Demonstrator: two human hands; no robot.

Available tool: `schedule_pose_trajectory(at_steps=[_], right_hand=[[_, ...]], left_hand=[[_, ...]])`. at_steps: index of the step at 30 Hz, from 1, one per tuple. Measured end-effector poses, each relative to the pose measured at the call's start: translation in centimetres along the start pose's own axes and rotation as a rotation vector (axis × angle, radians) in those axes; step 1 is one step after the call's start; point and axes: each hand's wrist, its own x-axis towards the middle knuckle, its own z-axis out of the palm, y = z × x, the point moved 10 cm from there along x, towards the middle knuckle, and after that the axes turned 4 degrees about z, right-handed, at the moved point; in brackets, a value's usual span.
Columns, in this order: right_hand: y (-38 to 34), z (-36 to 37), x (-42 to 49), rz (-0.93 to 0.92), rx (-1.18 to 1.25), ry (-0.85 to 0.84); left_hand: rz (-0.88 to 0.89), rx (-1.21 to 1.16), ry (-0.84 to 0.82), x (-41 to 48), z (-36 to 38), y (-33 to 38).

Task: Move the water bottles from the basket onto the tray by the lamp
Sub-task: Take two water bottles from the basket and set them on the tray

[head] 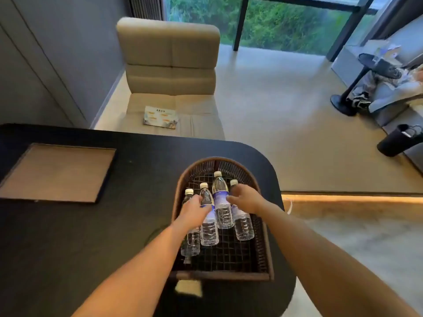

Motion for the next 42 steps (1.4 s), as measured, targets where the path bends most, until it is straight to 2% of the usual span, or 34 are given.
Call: schedule_pose_trajectory(at_steps=[4,8,11,16,20,22,27,30,32,37,42], right_hand=[[-0.8,0.9,4.9,0.056,-0.004,-0.041],[-0.4,2.6,8.5,0.14,0.016,-0.103],[0.1,3.1,10.7,0.164,-0.011,-0.079],[0.7,3.5,12.6,0.205,-0.002,-0.117],[1.7,3.8,12.2,0.247,0.08,-0.157],[1.5,3.4,11.6,0.208,0.093,-0.147],[0.0,1.5,7.3,0.005,0.132,-0.048],[0.0,1.5,3.2,-0.062,0.291,-0.038],[0.1,1.4,0.4,-0.098,0.319,0.03],[-1.6,1.0,-7.2,-0.172,0.332,0.282],[-5.2,-0.1,-13.8,-0.211,0.311,0.509]], left_hand=[[-0.068,-0.015,-0.07,4.3,0.8,-0.5],[-0.111,0.137,-0.202,7.3,1.7,-0.3],[-0.132,0.277,-0.268,8.8,1.8,-0.3],[-0.191,0.358,-0.231,9.5,1.0,-0.4],[-0.196,0.267,-0.186,9.3,0.6,-0.7],[-0.184,0.191,-0.175,8.9,0.5,-0.9],[-0.011,0.071,-0.115,6.6,0.1,-0.4],[0.067,-0.15,-0.112,3.3,-0.1,-0.3],[0.102,-0.237,-0.13,1.1,0.0,-0.1],[0.256,-0.231,-0.075,-3.6,-1.4,1.3],[0.496,-0.205,0.082,-8.7,-6.7,3.6]])
